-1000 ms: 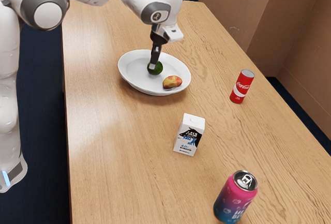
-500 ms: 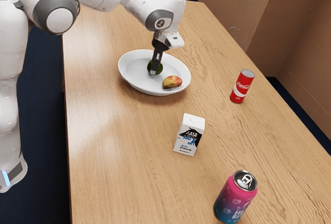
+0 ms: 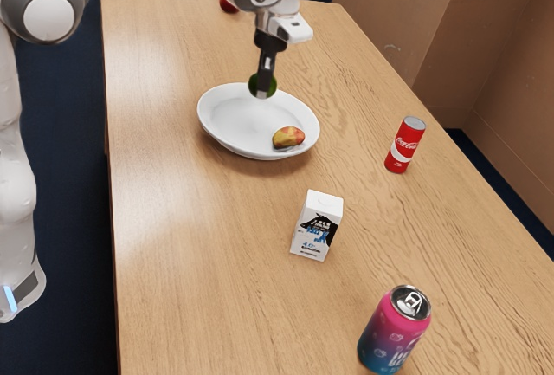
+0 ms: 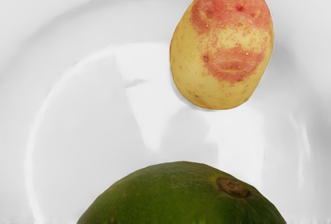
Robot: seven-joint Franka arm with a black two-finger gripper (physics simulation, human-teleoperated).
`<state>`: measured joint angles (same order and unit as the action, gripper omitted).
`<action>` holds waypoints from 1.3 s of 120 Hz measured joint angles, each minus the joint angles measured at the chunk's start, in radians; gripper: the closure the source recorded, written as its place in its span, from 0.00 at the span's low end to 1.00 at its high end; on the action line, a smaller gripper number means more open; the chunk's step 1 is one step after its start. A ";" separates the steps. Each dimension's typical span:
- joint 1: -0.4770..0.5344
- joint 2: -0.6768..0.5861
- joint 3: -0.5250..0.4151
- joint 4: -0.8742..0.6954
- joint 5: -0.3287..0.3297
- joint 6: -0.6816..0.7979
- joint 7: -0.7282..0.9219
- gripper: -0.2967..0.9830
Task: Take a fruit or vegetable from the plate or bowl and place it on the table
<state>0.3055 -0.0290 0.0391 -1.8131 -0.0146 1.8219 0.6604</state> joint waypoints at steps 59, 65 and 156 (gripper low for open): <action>-0.384 0.007 -0.344 0.033 0.009 -0.031 -0.189 0.53; -0.397 0.007 -0.344 0.034 0.009 -0.030 -0.202 0.53; -0.122 0.030 -0.333 0.042 0.037 -0.029 -0.330 0.52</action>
<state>0.1834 0.0008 -0.2941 -1.7710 0.0225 1.7929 0.3301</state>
